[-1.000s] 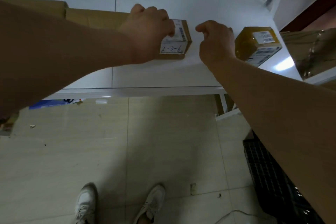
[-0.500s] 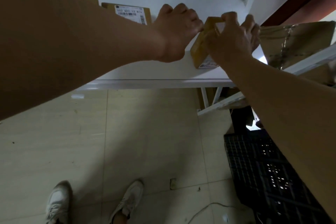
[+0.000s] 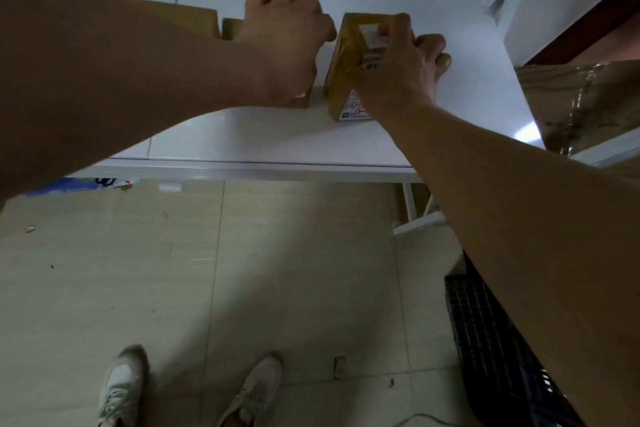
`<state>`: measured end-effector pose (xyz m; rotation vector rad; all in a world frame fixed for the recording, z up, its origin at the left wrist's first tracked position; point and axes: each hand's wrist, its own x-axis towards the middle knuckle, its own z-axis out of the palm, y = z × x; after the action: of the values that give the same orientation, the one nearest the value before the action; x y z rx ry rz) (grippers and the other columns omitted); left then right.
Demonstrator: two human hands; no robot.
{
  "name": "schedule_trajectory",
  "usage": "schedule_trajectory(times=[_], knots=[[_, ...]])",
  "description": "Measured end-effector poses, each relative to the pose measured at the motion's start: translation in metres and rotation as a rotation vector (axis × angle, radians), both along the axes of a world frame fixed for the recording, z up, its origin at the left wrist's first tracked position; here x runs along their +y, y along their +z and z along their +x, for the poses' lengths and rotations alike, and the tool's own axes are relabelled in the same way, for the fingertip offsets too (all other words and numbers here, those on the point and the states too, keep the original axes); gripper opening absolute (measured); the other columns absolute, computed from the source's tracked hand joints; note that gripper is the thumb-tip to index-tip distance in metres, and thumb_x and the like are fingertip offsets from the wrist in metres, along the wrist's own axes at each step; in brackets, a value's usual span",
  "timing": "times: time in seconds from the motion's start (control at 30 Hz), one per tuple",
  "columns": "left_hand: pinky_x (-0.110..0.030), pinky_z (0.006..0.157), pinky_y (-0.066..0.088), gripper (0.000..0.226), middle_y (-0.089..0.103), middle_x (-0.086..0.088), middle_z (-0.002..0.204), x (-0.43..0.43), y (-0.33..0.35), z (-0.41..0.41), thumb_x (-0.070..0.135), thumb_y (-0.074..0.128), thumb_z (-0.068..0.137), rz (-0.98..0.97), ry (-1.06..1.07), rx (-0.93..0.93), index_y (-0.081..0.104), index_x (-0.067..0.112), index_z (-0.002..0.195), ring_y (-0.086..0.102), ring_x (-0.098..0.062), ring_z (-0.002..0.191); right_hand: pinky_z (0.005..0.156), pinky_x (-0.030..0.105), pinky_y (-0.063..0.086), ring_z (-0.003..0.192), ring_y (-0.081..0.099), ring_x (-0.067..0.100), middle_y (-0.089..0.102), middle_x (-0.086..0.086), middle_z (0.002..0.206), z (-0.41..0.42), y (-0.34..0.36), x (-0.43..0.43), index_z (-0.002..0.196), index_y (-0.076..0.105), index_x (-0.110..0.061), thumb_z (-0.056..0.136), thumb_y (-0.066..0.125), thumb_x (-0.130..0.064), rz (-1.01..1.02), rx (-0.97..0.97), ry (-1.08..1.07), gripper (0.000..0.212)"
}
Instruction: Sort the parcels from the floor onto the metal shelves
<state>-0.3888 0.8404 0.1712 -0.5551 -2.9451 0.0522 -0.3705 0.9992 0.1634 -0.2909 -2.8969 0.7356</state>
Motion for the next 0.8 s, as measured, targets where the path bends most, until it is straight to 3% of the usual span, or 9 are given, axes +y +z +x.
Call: schedule_trajectory(times=[0.33, 0.57, 0.8], knots=[[-0.049, 0.100, 0.030, 0.040, 0.054, -0.010, 0.124, -0.036, -0.007, 0.007, 0.021, 0.059, 0.086, -0.125, 0.034, -0.129, 0.060, 0.023, 0.126, 0.044, -0.033, 0.120, 0.096, 0.041, 0.042, 0.124, 0.033, 0.034, 0.034, 0.014, 0.133, -0.019, 0.003, -0.030, 0.135, 0.038, -0.024, 0.082, 0.069, -0.039, 0.054, -0.011, 0.005, 0.064], [-0.051, 0.103, 0.031, 0.045, 0.049, -0.008, 0.132, -0.041, -0.009, 0.010, 0.025, 0.056, 0.088, -0.126, -0.012, -0.200, 0.054, 0.026, 0.133, 0.043, -0.031, 0.125, 0.104, 0.047, 0.043, 0.125, 0.037, 0.035, 0.033, 0.014, 0.136, -0.008, 0.010, -0.034, 0.140, 0.035, -0.023, 0.079, 0.069, -0.047, 0.096, -0.053, -0.063, 0.074], [-0.048, 0.103, 0.032, 0.044, 0.050, -0.009, 0.135, -0.064, 0.015, 0.025, 0.028, 0.054, 0.094, 0.012, -0.057, -0.196, 0.049, 0.027, 0.138, 0.043, -0.031, 0.126, 0.107, 0.042, 0.036, 0.128, 0.041, 0.031, 0.045, 0.012, 0.137, 0.020, 0.034, -0.074, 0.130, 0.050, -0.019, 0.087, 0.059, -0.047, 0.138, 0.048, -0.037, 0.052]])
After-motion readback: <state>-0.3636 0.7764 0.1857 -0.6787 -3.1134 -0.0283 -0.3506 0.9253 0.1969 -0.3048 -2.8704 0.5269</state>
